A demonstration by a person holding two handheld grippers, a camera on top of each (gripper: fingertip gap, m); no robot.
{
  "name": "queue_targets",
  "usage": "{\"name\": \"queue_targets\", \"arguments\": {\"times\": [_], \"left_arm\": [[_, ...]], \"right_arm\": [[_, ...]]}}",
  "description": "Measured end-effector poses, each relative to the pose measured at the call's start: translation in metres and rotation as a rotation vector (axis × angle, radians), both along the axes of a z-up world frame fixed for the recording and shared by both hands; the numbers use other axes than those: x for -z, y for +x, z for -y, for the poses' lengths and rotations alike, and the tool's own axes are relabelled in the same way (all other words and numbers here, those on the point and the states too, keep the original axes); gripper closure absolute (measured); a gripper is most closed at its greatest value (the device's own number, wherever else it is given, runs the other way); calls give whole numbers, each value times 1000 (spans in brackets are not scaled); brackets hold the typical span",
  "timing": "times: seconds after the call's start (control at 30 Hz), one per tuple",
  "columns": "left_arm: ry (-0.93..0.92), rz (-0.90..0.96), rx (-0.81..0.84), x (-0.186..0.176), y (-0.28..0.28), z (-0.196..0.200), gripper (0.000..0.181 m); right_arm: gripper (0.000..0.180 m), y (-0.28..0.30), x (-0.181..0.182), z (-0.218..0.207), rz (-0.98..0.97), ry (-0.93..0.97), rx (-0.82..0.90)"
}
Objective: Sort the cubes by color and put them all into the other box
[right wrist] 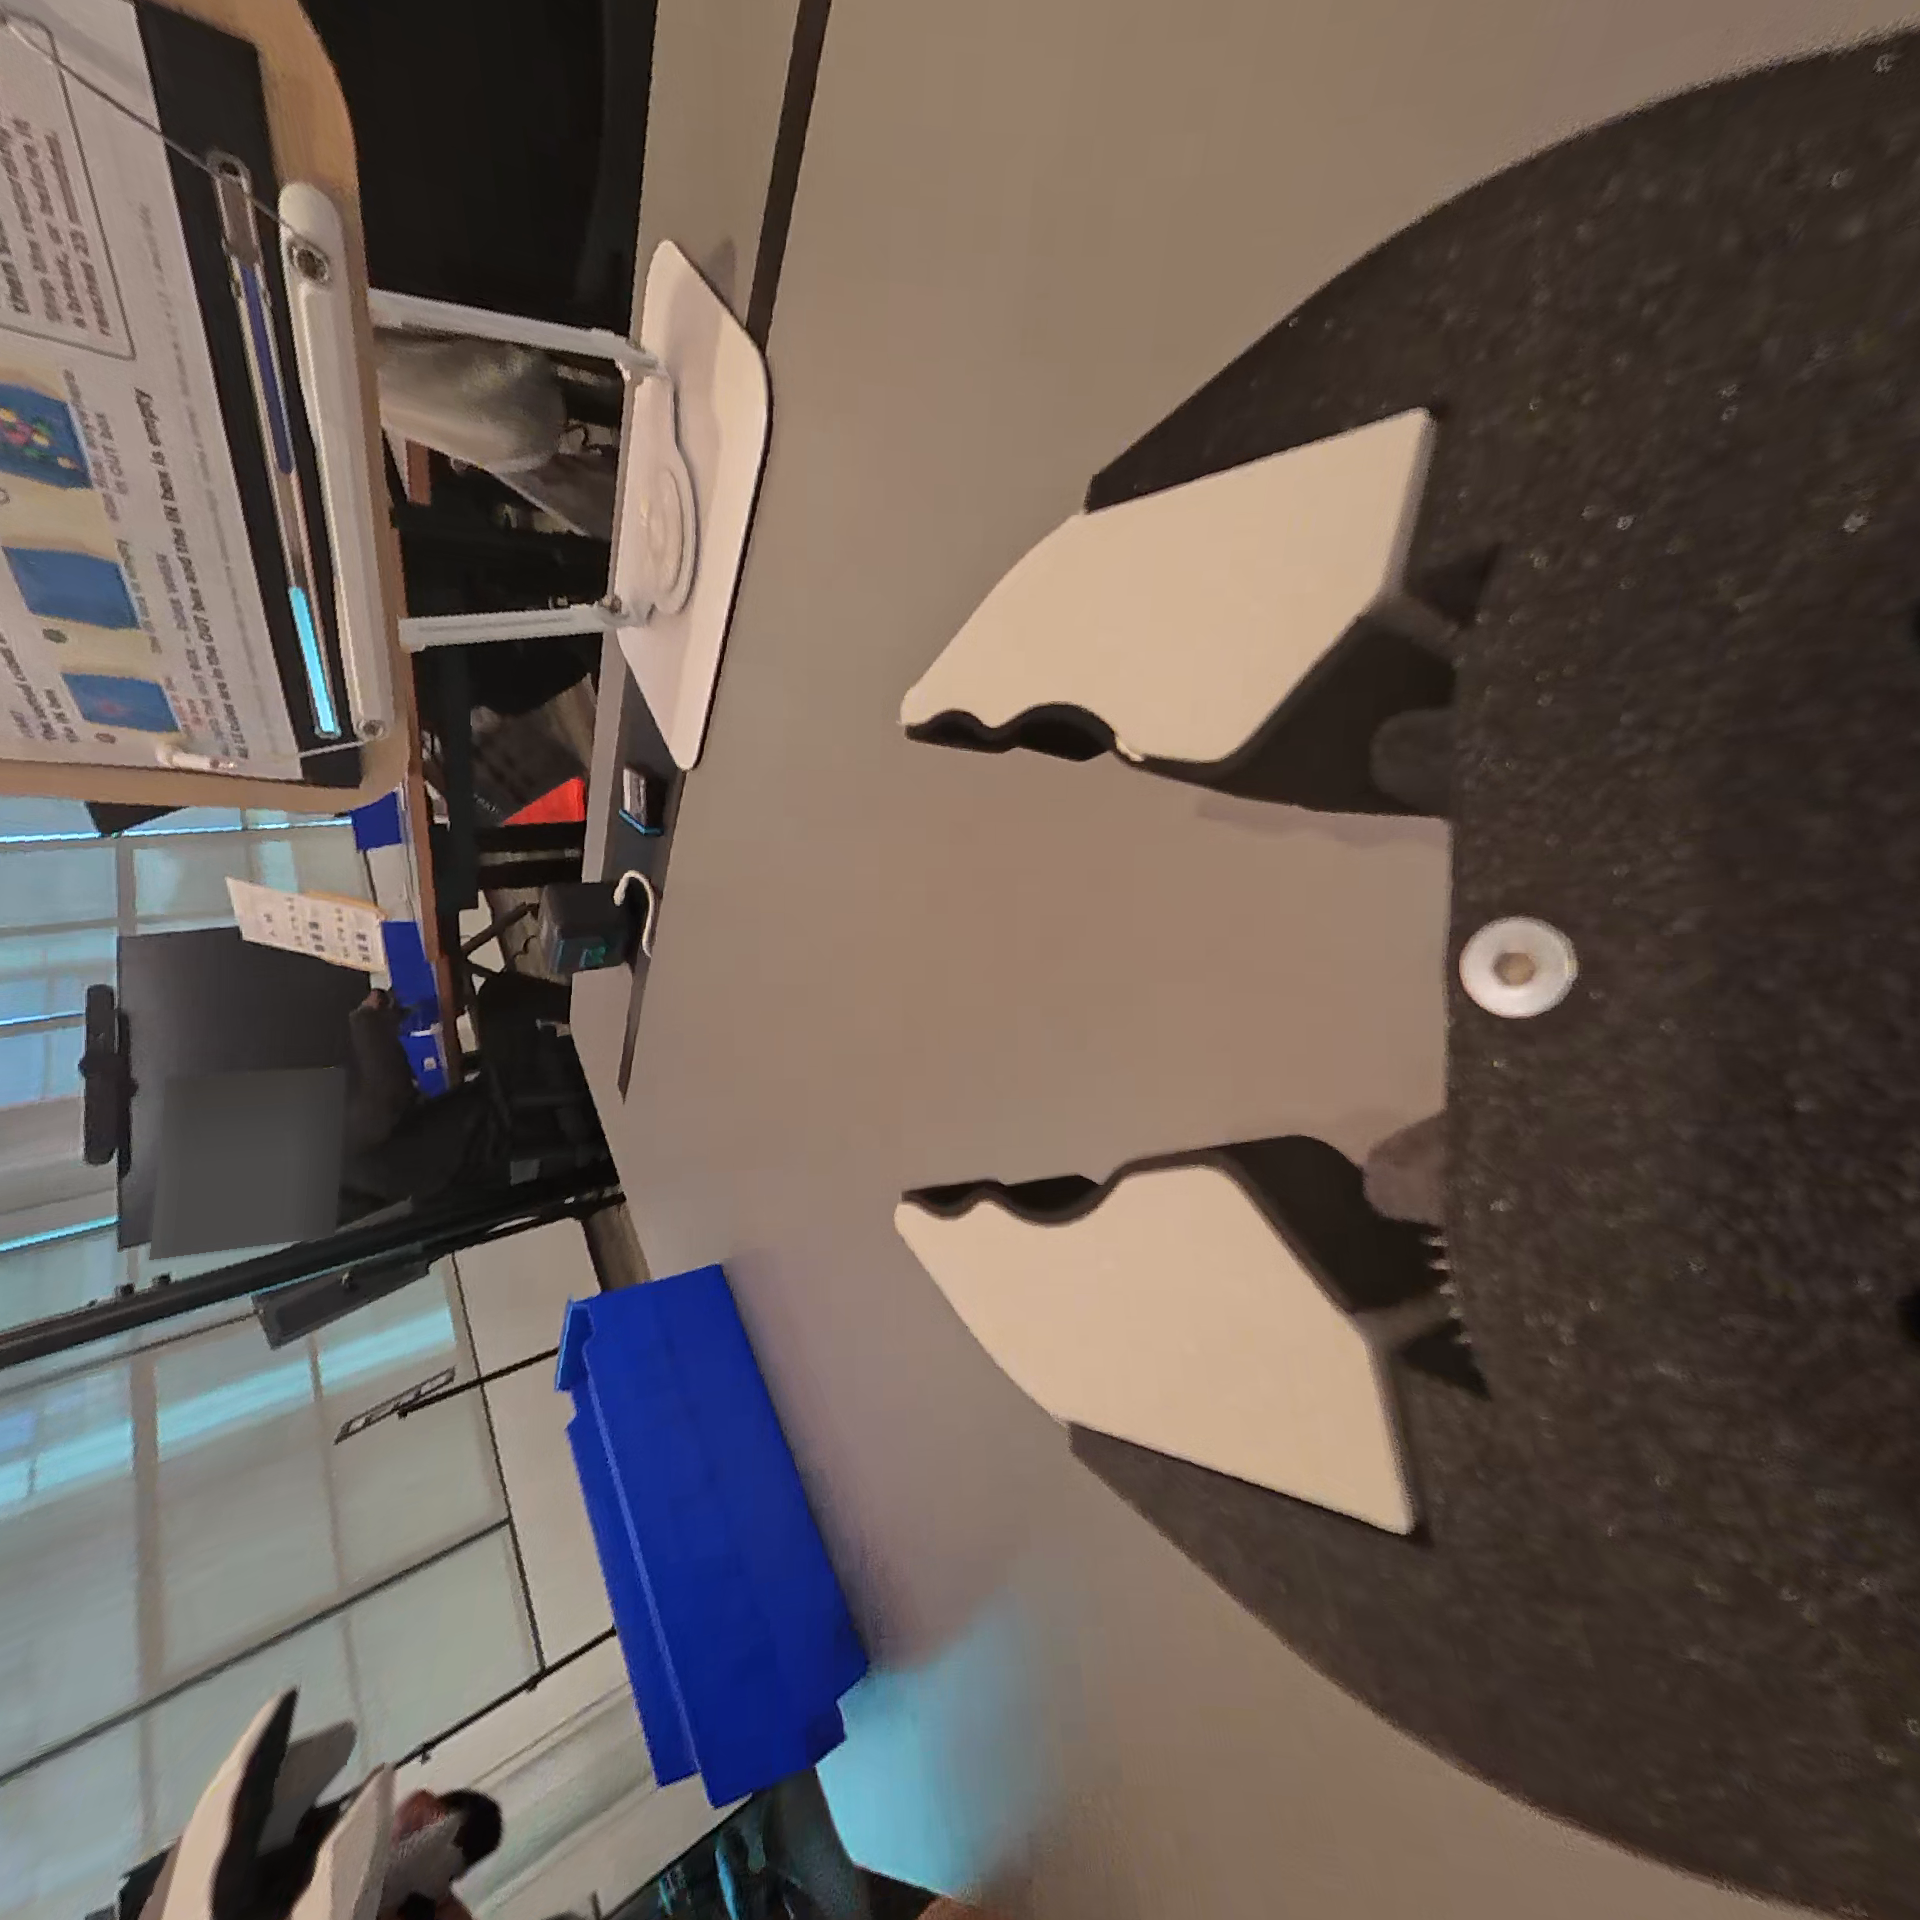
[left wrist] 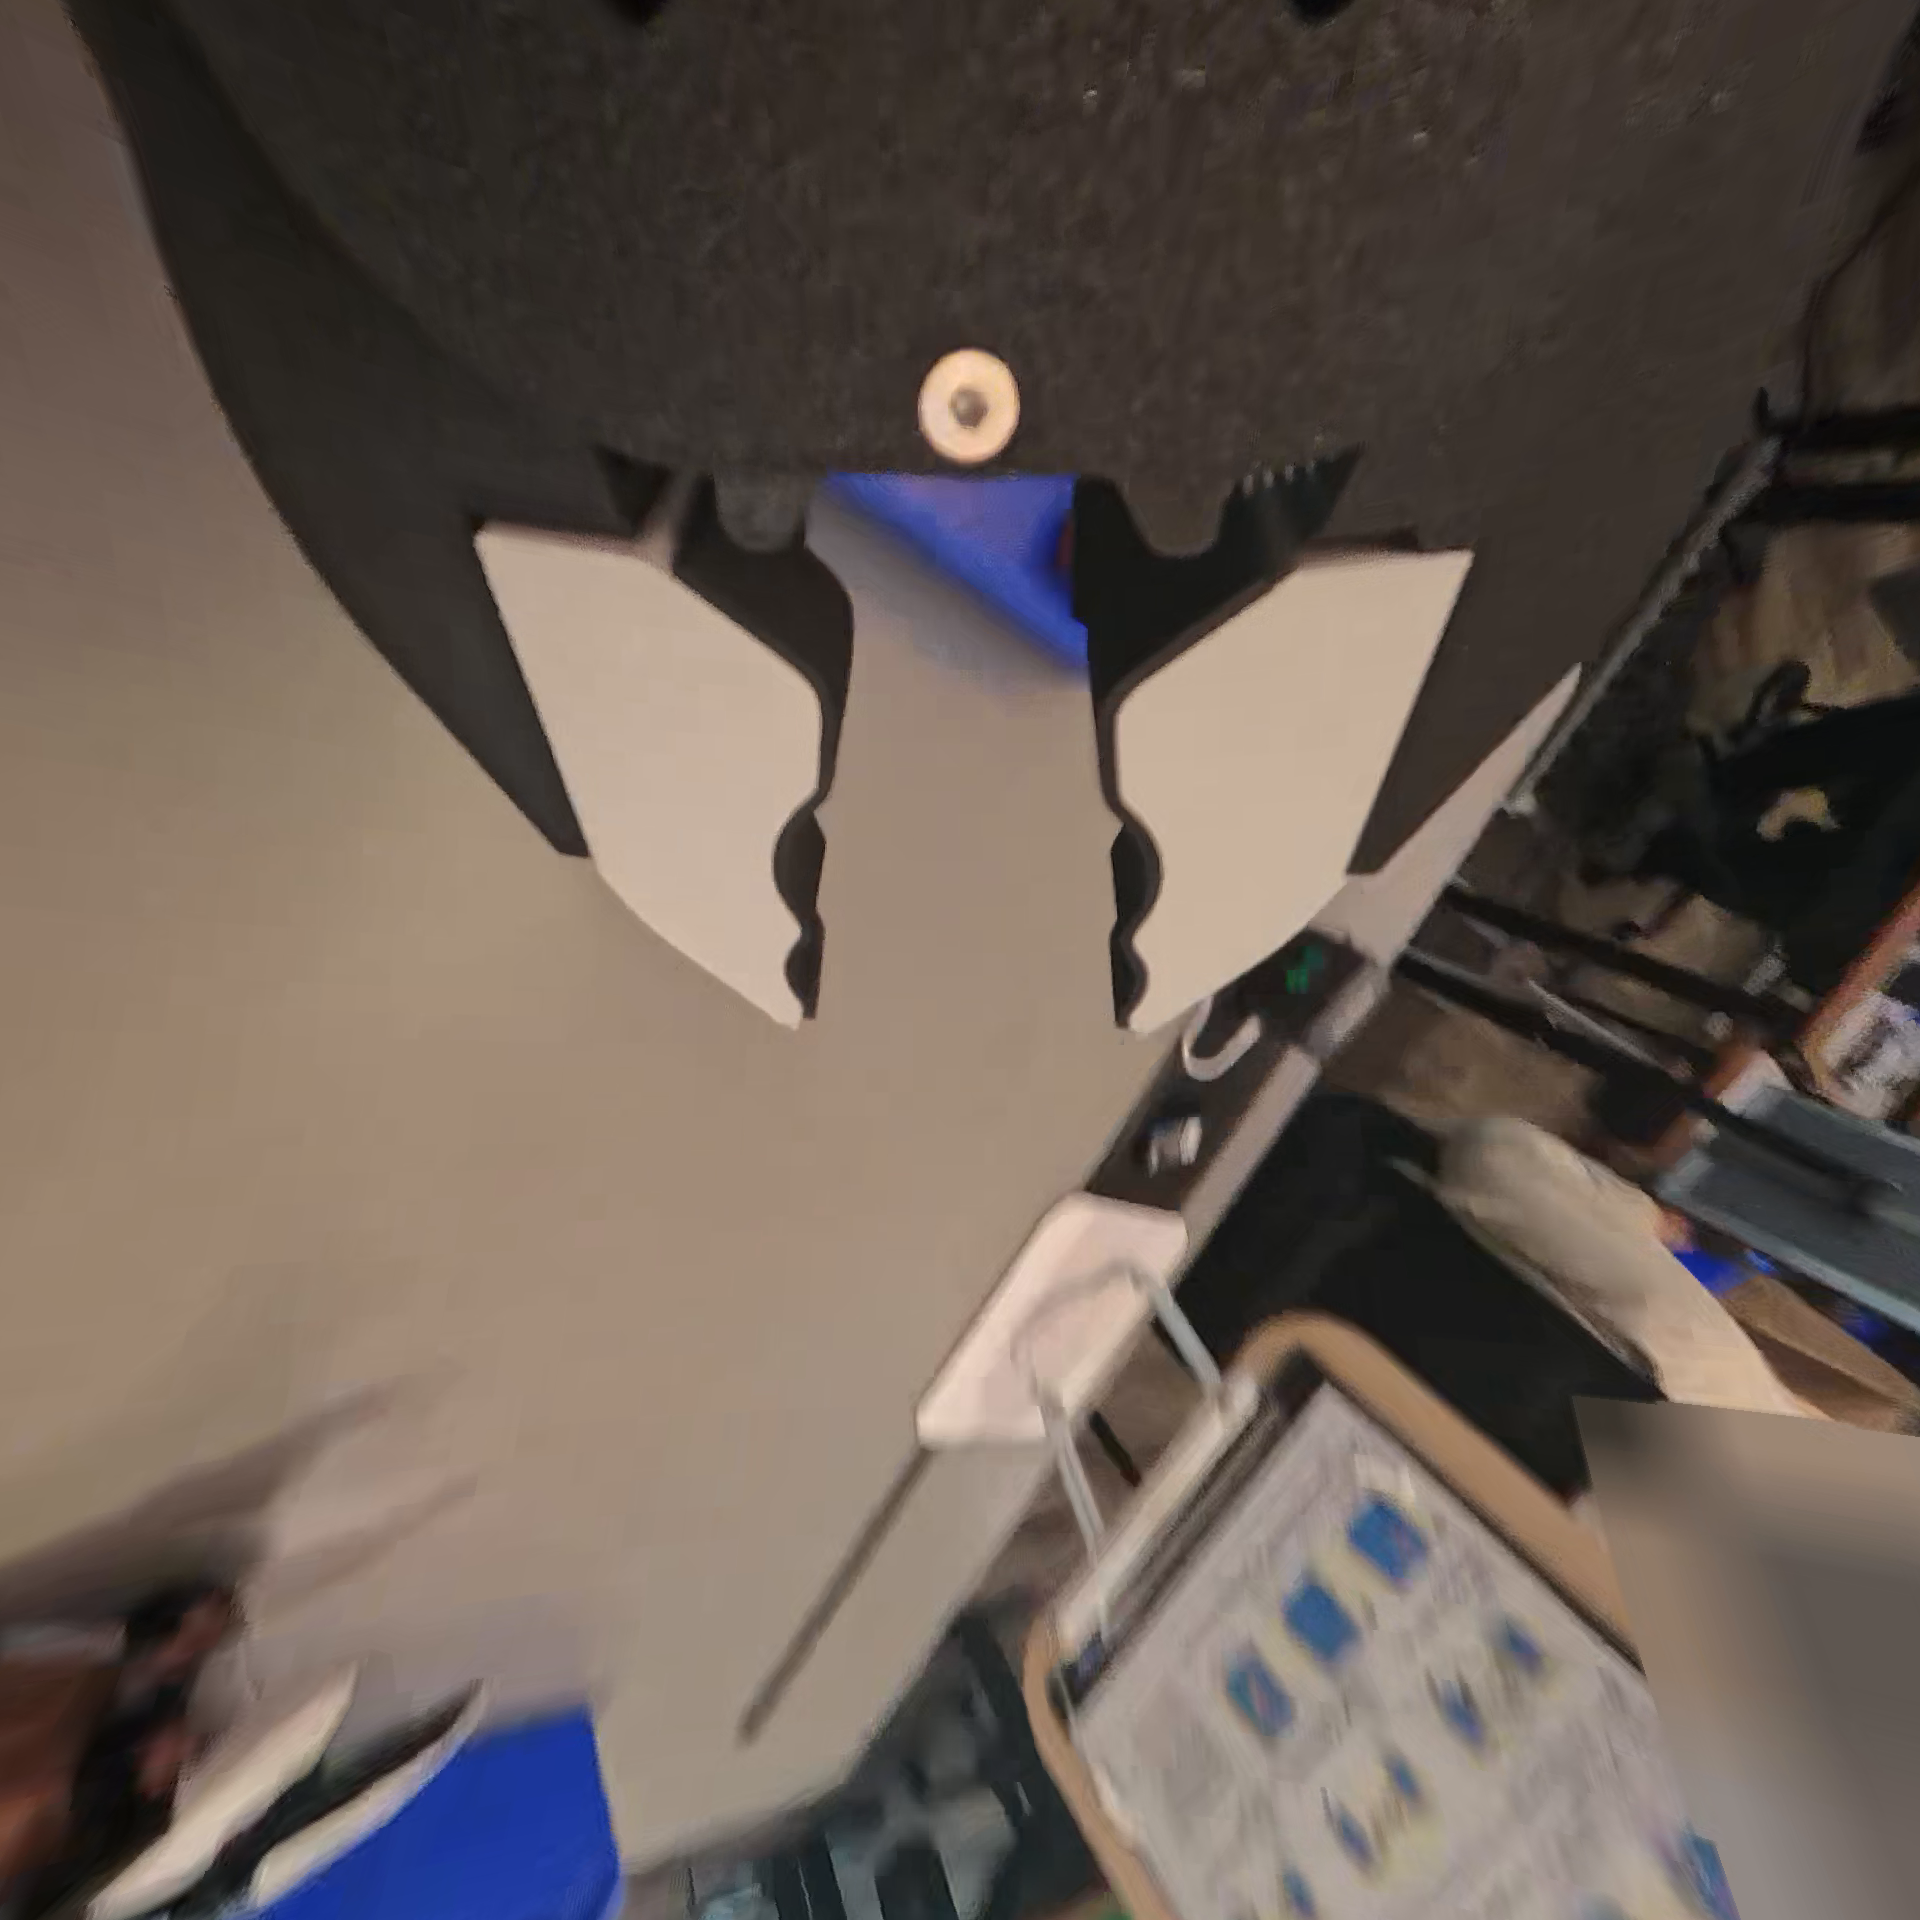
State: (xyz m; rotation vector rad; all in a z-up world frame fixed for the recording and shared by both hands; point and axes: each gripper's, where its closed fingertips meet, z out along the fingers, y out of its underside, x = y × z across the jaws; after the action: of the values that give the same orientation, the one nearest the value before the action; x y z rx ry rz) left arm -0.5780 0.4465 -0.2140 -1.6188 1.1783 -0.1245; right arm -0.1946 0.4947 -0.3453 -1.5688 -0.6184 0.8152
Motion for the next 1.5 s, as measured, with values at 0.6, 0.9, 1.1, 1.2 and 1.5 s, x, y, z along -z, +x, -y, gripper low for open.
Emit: {"name": "queue_targets", "arguments": {"times": [0.6, 0.9, 1.1, 1.2, 1.5], "left_arm": [[-643, -523, 32, 173, -171, -79, 134], [-686, -586, 11, 206, -176, -100, 127], [-727, -604, -11, 219, -180, -96, 152], [-640, -545, -76, 194, -185, -98, 153], [-21, 58, -55, -1, -53, -58, 153]], "right_arm": [[95, -21, 2, 10, 71, 75, -73], [96, -23, 2, 12, 70, 72, -95], [98, -22, 0, 12, 51, 74, -92], [99, -22, 0, 13, 53, 68, -97], [100, -38, -9, 22, -84, -70, -192]]}}
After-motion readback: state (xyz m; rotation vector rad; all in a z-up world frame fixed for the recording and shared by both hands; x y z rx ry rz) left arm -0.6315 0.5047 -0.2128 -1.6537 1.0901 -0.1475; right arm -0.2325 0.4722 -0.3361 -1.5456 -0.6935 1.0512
